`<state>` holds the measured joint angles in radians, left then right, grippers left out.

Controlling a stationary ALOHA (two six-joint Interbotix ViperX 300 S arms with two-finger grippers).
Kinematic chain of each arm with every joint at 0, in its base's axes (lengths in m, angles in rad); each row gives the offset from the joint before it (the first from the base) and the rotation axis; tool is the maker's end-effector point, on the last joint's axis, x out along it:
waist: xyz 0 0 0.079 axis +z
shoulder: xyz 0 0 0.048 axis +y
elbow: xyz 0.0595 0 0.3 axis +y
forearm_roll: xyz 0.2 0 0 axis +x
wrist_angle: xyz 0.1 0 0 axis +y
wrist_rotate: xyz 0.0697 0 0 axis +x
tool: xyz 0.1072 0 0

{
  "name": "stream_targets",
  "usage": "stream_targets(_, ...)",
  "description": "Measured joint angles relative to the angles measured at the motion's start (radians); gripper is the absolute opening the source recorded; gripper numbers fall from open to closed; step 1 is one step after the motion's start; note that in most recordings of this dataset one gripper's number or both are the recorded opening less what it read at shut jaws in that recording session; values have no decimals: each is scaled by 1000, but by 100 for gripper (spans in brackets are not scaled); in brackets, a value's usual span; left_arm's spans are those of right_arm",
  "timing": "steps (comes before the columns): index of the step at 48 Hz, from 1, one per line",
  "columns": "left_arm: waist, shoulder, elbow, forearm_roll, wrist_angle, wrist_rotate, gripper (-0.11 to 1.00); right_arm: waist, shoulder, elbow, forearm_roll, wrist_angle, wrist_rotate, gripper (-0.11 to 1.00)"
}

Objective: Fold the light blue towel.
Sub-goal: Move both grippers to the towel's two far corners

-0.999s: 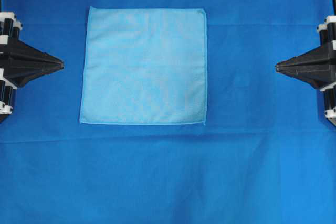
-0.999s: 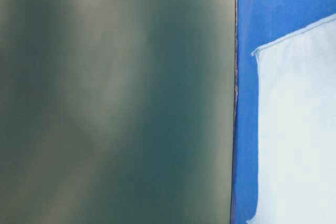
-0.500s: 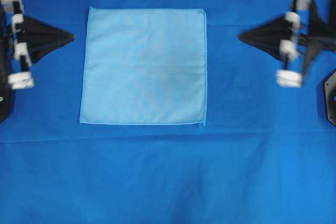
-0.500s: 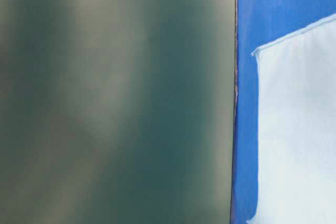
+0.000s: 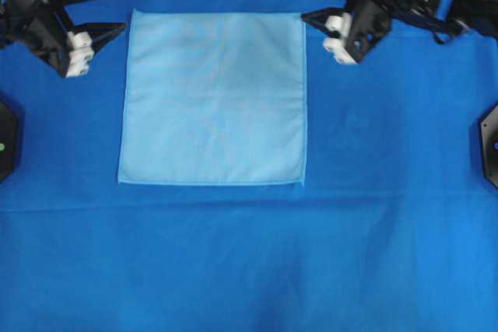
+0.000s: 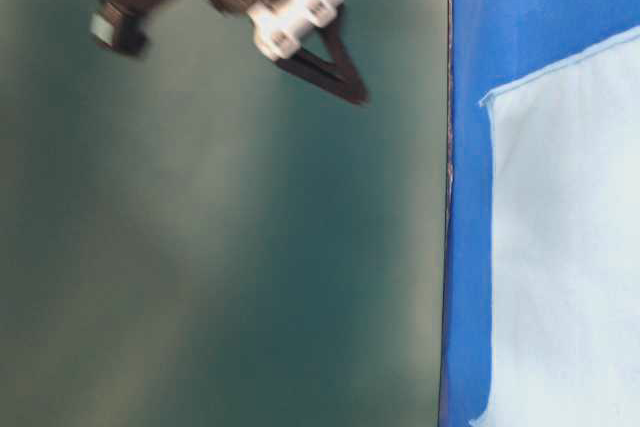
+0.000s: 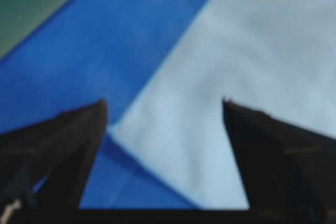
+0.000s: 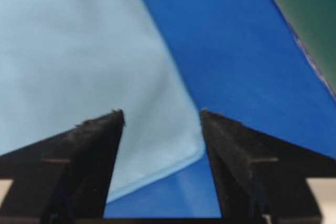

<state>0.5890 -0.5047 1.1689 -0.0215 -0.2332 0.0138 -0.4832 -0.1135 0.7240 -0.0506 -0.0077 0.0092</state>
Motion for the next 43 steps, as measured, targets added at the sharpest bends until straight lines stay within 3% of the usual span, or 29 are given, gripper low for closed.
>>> stream_targets(5, 41, 109, 0, 0, -66, -2, 84, -31, 72, -25, -8, 0, 0, 55)
stream_targets(17, 112, 341, -31, 0, -193, 44, 84, -66, 216, -72, -11, 0, 0, 55)
stream_targets(35, 149, 541, -114, 0, -207, 61, 84, -83, 356, -112, -9, -28, 3, 55)
stream_targets(43, 150, 597, -133, 0, -206, 61, 76, -87, 367, -118, -11, -31, 5, 52)
